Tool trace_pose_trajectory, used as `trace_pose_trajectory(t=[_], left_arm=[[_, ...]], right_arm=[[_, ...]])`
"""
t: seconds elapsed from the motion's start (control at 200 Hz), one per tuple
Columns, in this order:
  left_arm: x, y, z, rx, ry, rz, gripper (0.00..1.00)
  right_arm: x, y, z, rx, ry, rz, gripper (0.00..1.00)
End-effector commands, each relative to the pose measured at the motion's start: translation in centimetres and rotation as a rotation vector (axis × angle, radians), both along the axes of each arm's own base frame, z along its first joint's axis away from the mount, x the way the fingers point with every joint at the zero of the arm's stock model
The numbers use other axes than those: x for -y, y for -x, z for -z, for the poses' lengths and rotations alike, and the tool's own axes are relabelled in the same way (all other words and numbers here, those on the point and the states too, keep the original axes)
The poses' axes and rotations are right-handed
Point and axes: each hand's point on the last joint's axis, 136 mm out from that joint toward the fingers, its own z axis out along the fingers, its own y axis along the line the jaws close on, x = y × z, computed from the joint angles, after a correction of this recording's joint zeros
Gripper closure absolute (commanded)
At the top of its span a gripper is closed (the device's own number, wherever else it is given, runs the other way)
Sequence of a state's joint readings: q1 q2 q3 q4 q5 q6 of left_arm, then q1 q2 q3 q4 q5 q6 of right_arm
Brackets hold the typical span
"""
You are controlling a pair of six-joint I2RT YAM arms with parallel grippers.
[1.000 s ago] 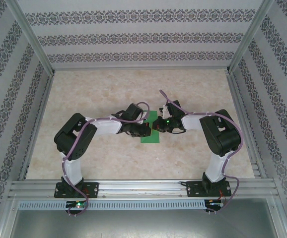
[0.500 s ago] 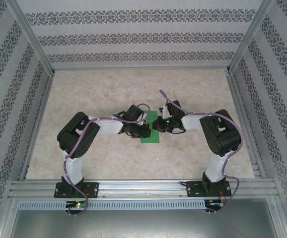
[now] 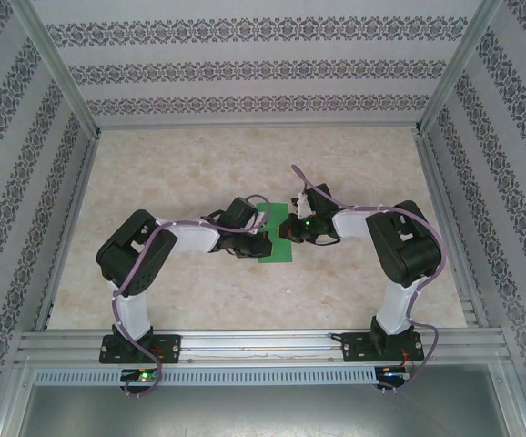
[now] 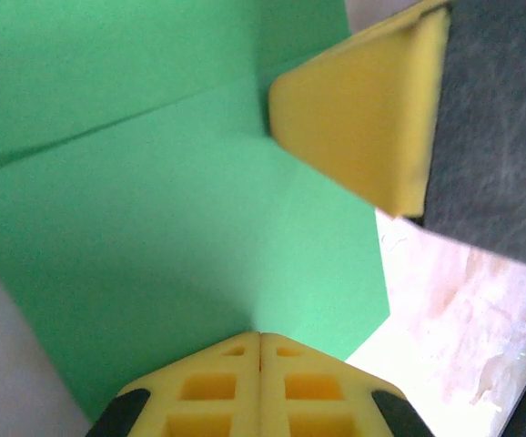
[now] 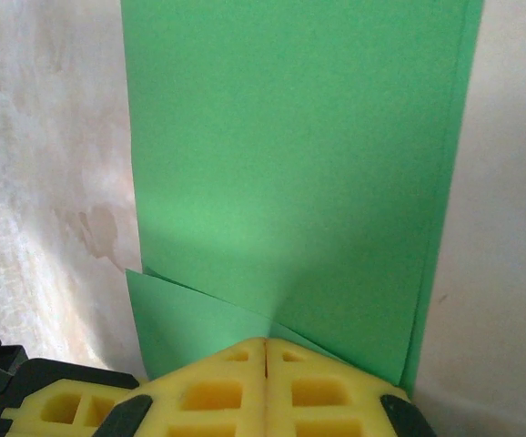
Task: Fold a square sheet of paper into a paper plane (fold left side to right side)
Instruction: Fold the triangle a second time at the center of the table, then turn over the paper at the center of the table.
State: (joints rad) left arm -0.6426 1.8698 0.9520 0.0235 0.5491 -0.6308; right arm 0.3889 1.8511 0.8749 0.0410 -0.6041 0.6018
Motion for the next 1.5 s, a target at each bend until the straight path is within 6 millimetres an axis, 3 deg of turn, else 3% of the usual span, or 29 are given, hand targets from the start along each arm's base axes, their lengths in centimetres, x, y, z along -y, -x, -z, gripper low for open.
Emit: trace_pose_trajectory(t=[0.0, 0.305, 0.515, 0.685, 0.824, 0.909, 1.114, 1.379, 1.494], left_arm=[[-1.9, 2.7, 1.6, -0.057, -0.085, 0.024, 1.00], [-3.7, 4.1, 1.1, -0.043, -0.122, 0.022, 1.00], [-3.9, 3.2, -1.0, 0.020, -0.091, 0.001, 0.94], [-4.2, 1.1, -3.3, 0.110, -0.038, -0.043, 0.81], [-4.6, -0.9, -4.2, 0.141, 0.006, -0.110, 0.73], [-4.1, -1.9, -4.5, 0.145, 0.035, -0.109, 0.72], [-1.9, -3.3, -4.6, 0.133, 0.098, -0.056, 0.70], [-0.5, -4.4, -3.9, 0.122, 0.133, -0.032, 0.70], [-0.5, -4.7, -3.2, 0.121, 0.116, -0.034, 0.82]], right_arm=[[3.4, 2.1, 4.8, -0.122, 0.167, 0.042, 1.00], [3.0, 1.7, 3.9, -0.108, 0.142, 0.039, 1.00], [1.4, 0.3, 0.3, -0.046, 0.043, 0.028, 1.00], [0.7, -0.9, -3.6, 0.038, -0.024, 0.018, 0.77], [1.9, -1.3, -5.2, 0.082, -0.034, 0.046, 0.59], [2.9, -1.1, -5.5, 0.093, -0.037, 0.059, 0.49], [5.6, -0.2, -5.7, 0.107, -0.044, 0.098, 0.36], [7.2, 1.8, -5.2, 0.090, -0.056, 0.118, 0.35], [7.2, 2.3, -5.3, 0.093, -0.071, 0.105, 0.36]])
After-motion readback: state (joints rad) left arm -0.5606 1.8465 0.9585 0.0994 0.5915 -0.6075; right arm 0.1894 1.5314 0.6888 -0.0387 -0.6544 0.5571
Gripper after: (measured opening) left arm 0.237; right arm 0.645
